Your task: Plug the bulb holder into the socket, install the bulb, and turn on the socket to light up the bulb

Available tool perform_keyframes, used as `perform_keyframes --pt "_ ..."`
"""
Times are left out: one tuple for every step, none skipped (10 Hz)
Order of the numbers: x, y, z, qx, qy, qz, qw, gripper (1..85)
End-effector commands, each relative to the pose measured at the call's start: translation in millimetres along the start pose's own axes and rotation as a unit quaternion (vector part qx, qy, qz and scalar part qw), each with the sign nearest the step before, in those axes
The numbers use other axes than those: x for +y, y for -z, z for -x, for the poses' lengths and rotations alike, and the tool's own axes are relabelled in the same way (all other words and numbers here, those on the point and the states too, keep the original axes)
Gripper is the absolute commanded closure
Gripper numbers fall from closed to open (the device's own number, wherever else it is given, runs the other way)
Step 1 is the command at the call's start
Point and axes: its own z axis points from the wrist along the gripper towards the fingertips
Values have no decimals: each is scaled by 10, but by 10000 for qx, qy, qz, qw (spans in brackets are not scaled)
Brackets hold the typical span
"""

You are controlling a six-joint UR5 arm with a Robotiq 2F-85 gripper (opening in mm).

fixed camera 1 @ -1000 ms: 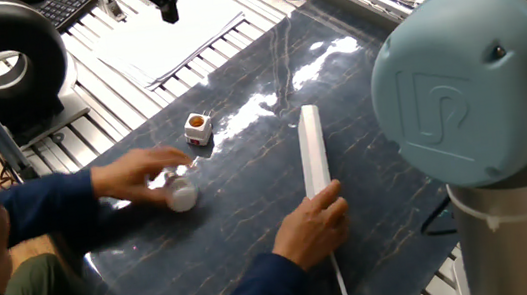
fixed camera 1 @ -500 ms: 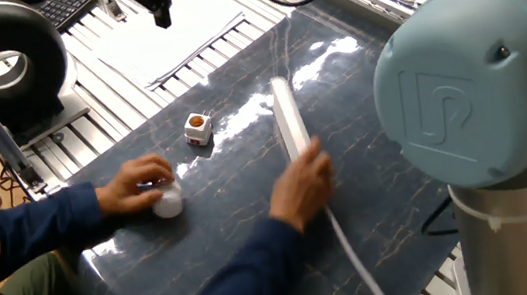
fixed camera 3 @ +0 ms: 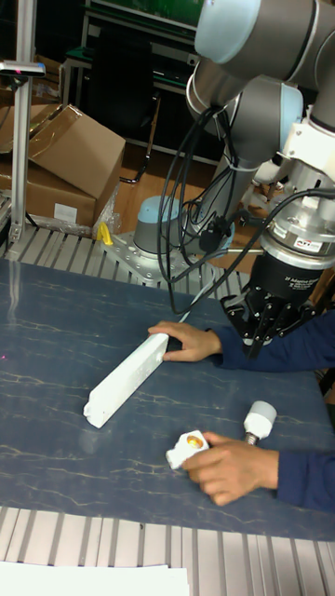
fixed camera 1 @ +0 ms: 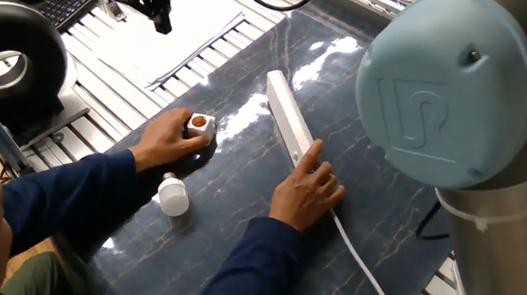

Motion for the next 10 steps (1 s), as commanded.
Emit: perform_keyframes --pt "24 93 -138 227 43 -16 9997 847" --pt "-37 138 -141 203 -63 -165 9996 847" --pt "-25 179 -47 -11 -176 -94 9998 847" --pt "-51 195 -29 -62 -314 -126 9994 847" --pt "-150 175 -3 -120 -392 -284 9988 847" --pt "-138 174 18 -172 -466 -230 9985 847" --pt "-105 191 -42 -72 -536 -141 9984 847" --pt "-95 226 -102 -3 -560 -91 9984 847" --pt "-72 224 -121 34 -595 9 9982 847" --pt "-115 166 -150 95 -588 19 9982 847"
